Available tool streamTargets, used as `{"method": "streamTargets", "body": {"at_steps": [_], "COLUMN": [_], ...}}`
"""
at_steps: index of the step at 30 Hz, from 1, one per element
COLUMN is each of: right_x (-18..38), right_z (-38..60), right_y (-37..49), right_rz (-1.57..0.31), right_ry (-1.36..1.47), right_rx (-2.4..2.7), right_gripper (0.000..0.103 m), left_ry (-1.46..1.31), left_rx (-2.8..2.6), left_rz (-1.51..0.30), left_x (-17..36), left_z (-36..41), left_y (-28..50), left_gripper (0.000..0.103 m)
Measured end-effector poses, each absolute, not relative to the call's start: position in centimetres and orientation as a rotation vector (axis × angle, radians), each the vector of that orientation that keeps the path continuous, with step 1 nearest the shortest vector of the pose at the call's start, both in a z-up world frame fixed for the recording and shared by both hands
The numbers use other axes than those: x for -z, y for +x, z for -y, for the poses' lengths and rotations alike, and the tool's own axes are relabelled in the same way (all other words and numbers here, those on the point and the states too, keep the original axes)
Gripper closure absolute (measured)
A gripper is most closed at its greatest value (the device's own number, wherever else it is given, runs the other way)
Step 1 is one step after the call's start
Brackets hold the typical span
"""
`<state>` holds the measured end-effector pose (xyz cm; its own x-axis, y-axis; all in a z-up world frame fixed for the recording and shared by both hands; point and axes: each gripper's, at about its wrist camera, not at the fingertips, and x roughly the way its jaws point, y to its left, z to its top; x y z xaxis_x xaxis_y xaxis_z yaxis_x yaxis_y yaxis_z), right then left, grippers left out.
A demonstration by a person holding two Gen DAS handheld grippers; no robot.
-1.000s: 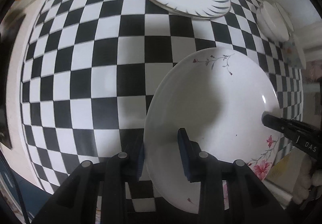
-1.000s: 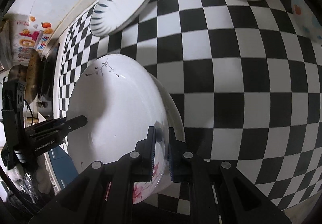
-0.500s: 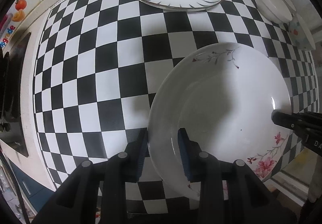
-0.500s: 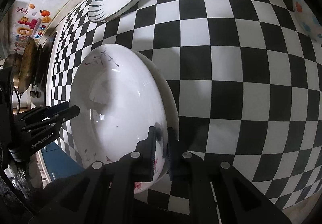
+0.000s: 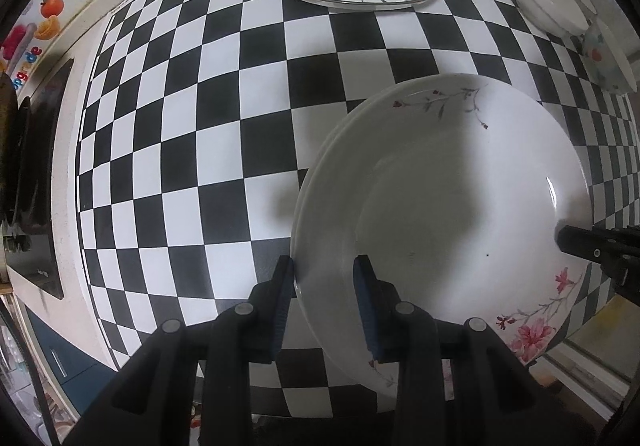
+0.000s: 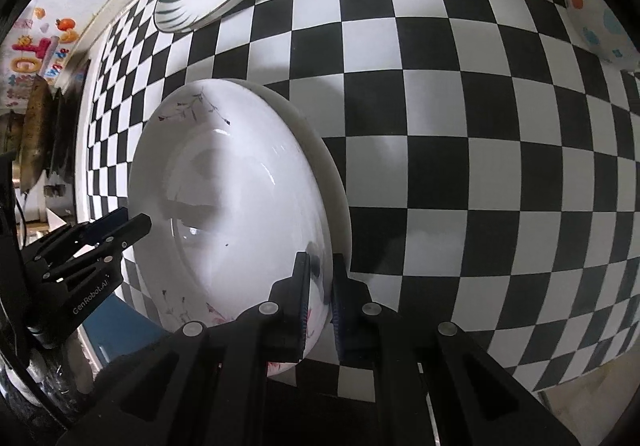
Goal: Organize plates and bowls
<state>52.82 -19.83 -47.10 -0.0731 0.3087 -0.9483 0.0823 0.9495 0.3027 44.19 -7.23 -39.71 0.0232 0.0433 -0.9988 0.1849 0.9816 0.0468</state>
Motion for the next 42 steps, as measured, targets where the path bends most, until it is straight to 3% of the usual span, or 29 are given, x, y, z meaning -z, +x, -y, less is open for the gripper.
{"method": "streamTargets", "body": {"at_steps": [11, 17, 19, 21, 23, 33, 42], "right_x": [46.3, 44.1, 43.0, 41.8, 40.9, 44.1, 48.1], "right_z": [21.1, 22.1, 22.1, 22.4, 22.3, 19.4, 19.4], "right_y": [53.6, 56.3, 58.0, 59.7, 61.7, 72.8, 79.5], "right_rz": [-1.655, -1.567, -1.516, -1.437, -1.376, -1.430, -1.500], "right_ry": [0.332, 0.366, 0.375, 0.419, 0.476, 0.465, 0.441], "right_rx": [-0.144, -0.154, -0.159, -0.176, -0.210, -0.186, -0.114], "right_gripper": [0.091, 0.089, 0.073, 0.035, 0.027, 0.027, 0.030], "left_ry": [0.163, 0.071, 0.041, 0.019, -0.001, -0.139, -0.153], "left_rx": [0.111, 0.117, 0.124, 0.135, 0.136, 0.133, 0.168], "left_rz": [-1.547, -1.462, -1.428, -1.411, -1.402, -1.496, -1.571], "left_x": [39.3, 35.1, 33.8, 33.1, 33.0, 38.4, 42.0], "left_z": [6.5, 4.8, 4.5, 4.1, 3.6, 0.7, 0.3], "left_y": [45.0, 48.4, 50.6, 52.9, 55.3, 66.7, 71.3], "left_gripper": [0.075, 0.074, 0.069, 0.067, 0.065, 0.065, 0.065]}}
